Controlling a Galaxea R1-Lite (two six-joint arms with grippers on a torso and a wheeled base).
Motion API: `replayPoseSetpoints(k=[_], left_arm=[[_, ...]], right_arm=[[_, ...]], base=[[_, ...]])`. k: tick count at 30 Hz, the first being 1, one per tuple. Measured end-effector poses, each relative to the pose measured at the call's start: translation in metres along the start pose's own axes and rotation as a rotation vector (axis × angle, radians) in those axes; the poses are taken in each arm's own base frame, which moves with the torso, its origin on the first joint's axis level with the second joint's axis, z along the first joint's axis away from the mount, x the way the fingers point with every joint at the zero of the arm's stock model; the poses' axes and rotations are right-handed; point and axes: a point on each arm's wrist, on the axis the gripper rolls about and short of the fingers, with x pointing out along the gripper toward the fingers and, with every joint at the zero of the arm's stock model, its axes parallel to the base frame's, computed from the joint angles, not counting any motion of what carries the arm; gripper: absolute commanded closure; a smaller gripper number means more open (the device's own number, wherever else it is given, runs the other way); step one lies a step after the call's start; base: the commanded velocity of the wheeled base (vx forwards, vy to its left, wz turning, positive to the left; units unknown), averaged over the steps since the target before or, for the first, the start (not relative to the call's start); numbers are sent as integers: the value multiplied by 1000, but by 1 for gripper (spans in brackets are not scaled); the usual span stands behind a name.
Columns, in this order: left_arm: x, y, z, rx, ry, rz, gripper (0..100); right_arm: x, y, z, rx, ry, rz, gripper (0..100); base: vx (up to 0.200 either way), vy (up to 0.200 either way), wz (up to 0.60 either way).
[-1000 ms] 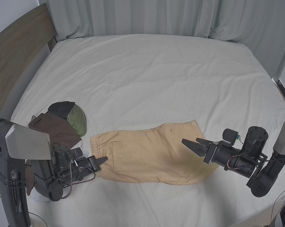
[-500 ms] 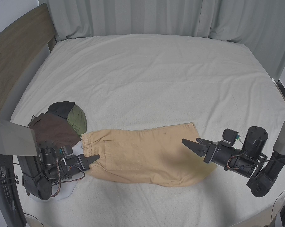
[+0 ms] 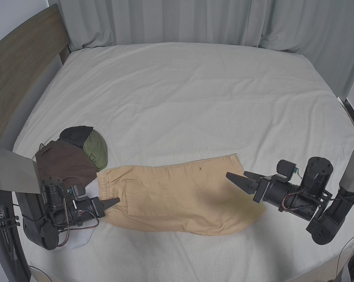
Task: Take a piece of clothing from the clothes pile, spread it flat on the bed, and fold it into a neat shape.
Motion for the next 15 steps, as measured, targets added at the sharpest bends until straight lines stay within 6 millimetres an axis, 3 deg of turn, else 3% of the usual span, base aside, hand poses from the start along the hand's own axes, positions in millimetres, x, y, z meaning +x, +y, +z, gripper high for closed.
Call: replayPoseSetpoints(k=[15], left_arm=[[-20,12,13,13,-36,-16,100]], right_arm=[[0,0,0,0,0,-1,0]], base=[[0,0,0]])
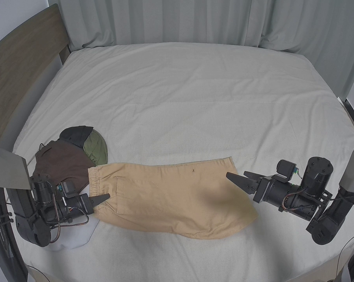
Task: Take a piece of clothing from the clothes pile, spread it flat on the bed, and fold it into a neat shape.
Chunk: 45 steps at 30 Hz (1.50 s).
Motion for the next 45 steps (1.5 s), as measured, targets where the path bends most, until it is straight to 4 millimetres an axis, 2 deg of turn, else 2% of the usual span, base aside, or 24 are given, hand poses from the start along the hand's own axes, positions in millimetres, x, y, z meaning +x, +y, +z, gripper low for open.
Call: replayPoseSetpoints(k=[11,20,45], left_arm=[[-11,9,5,36,-19,13,100],[-12,6,8,41,-30,2,100],[2,-25,8,56,-17,-68,100]], right_arm=[[0,0,0,0,0,0,0],[0,0,0,0,0,0,0],[0,0,0,0,-2,-1,0]], base=[[0,0,0],[0,0,0],[0,0,0]])
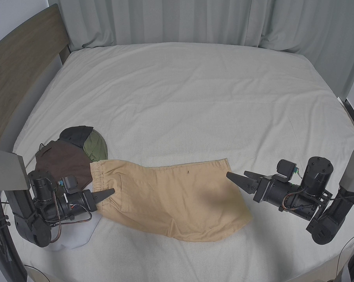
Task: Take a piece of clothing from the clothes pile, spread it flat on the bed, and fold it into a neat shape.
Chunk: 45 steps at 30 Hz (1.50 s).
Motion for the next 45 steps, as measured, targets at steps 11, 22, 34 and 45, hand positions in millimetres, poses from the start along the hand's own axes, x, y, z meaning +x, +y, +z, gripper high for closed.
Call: replayPoseSetpoints(k=[11,22,34,45], left_arm=[[13,-13,-4,24,9,-16,100],[21,-22,-2,30,7,-54,100],[34,-40,2,-15,-21,-81,100],[44,-46,1,-2,-18,-109,100]], right_arm=[[0,0,0,0,0,0,0],[0,-1,1,0,-3,-2,0],[0,-1,1,-1,-5,-1,0],[1,-1,2,-4,-8,1,0]], base=[[0,0,0],[0,0,0],[0,0,0],[0,0,0]])
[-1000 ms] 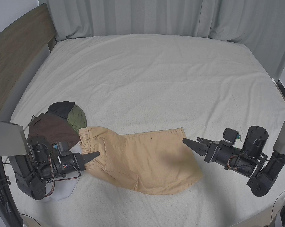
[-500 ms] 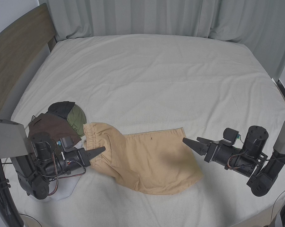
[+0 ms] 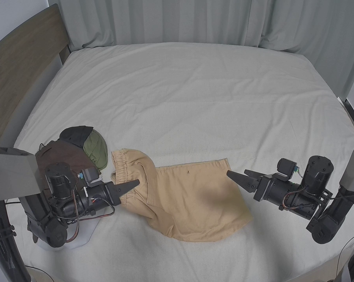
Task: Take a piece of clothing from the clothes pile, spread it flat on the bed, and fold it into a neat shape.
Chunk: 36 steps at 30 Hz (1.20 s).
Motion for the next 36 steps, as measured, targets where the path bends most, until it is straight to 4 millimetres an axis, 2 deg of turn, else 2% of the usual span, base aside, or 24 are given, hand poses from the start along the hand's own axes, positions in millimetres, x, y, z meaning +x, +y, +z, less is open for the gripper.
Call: replayPoseSetpoints(k=[16,28,36], left_arm=[[32,-12,-11,-63,36,-73,100],[47,-12,-20,-85,63,-89,100],[64,-22,-24,-140,66,-130,100]], right_arm=[[-1,-1,4,-3,-16,-2,0],[-2,-3,7,-1,-26,-10,0],[-3,-6,8,1,-30,-15,0]], base=[[0,0,0],[0,0,0],[0,0,0]])
